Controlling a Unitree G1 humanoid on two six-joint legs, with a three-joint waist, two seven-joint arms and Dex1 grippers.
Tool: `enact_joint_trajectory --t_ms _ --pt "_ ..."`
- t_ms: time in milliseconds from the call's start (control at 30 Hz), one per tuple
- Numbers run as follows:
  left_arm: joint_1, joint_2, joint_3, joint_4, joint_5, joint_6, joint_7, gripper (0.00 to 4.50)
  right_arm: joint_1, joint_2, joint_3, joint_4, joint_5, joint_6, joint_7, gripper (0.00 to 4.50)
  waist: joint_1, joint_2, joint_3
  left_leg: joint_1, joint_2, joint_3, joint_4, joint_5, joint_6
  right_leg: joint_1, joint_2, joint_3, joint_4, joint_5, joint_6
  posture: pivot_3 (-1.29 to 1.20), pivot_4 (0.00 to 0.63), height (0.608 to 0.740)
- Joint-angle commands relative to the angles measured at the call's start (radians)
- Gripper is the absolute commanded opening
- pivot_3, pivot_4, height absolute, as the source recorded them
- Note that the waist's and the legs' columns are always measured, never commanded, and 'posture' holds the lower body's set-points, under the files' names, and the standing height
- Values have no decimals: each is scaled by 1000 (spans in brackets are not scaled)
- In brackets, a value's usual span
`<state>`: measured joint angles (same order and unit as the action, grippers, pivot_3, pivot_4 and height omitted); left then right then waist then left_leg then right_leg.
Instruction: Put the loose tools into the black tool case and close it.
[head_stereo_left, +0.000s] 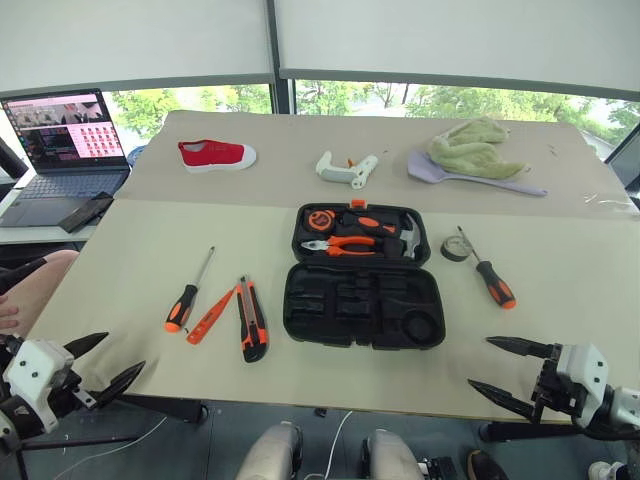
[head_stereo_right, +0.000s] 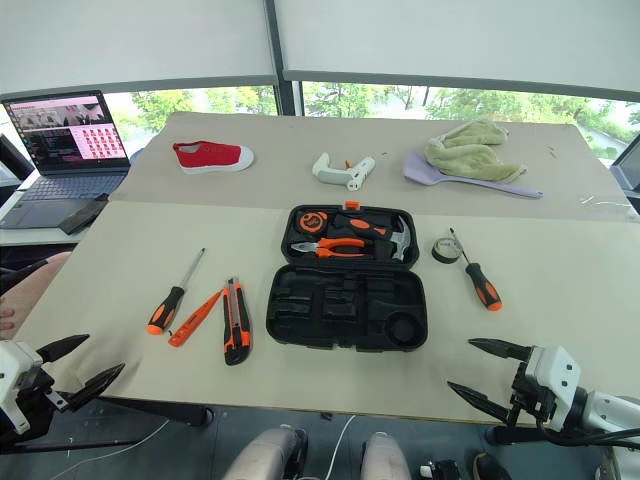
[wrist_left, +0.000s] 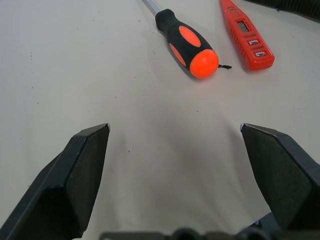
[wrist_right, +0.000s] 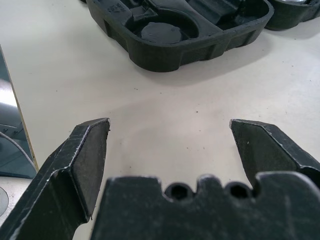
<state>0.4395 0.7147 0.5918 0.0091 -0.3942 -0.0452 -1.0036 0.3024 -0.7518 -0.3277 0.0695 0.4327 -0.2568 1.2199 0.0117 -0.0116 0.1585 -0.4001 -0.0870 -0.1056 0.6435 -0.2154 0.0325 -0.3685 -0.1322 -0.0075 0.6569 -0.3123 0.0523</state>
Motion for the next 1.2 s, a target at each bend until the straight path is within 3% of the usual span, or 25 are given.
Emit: enact_joint_trajectory --t_ms 33,100,133,233,400,567,867,900,1033,1100,1200 --pt "-31 1 23 -50 -84 85 32 4500 -31 37 -9 -48 70 0 -5 4463 0 0 0 0 0 0 0 0 0 0 0 0 0 0 0 0 150 740" --pt "-59 7 73 -86 -225 411 186 4500 -65 78 -6 -124 148 40 -29 4463 -1 -2 1 0 1 0 0 0 0 0 0 0 0 0 0 0 150 740" --pt "-68 10 86 -89 -248 475 222 4500 -76 91 -3 -159 176 71 -45 4463 -3 -2 1 0 2 0 0 0 0 0 1 0 1 0 0 0 150 740" --pt "-52 21 103 -69 -221 537 258 4500 -109 117 8 -288 288 201 -109 4463 -13 -1 1 1 3 0 0 0 0 -2 2 2 4 0 -1 0 150 740" --pt "-96 49 139 -140 -322 742 302 4500 -139 181 43 -360 238 162 -153 4463 -8 -5 1 0 3 0 -1 0 -1 -3 4 2 3 1 -1 0 150 740" --pt "-281 127 57 -237 -428 997 402 4500 -150 191 66 -371 210 163 -158 4463 17 -7 2 0 1 0 0 -2 -5 -3 2 2 3 2 -1 0 150 740" --pt "-534 131 -204 -156 -297 1084 511 4500 -156 197 86 -353 187 156 -146 4463 -16 -6 2 1 -2 1 -2 0 -2 -5 8 15 7 3 0 0 150 740" --pt "-542 129 -222 -143 -279 1068 508 3975 -154 199 85 -355 186 155 -149 4500 -18 -6 2 1 -2 0 -2 0 -2 -6 9 16 8 3 0 0 150 740" --pt "-557 131 -250 -122 -248 1072 506 2636 -142 205 81 -361 183 154 -152 4500 -20 -6 2 1 -2 1 -2 0 -2 -8 9 19 8 3 -1 0 150 740" --pt "-560 140 -235 -121 -243 1061 493 1732 -135 203 74 -361 183 153 -152 4500 -18 -6 2 1 -2 1 -2 0 -2 -9 9 19 8 3 -1 0 150 740" --pt "-576 150 -196 -121 -250 1017 458 745 -132 198 61 -355 186 150 -152 4500 -17 -6 2 1 -2 1 -2 0 -2 -14 10 21 8 4 -2 0 150 740"
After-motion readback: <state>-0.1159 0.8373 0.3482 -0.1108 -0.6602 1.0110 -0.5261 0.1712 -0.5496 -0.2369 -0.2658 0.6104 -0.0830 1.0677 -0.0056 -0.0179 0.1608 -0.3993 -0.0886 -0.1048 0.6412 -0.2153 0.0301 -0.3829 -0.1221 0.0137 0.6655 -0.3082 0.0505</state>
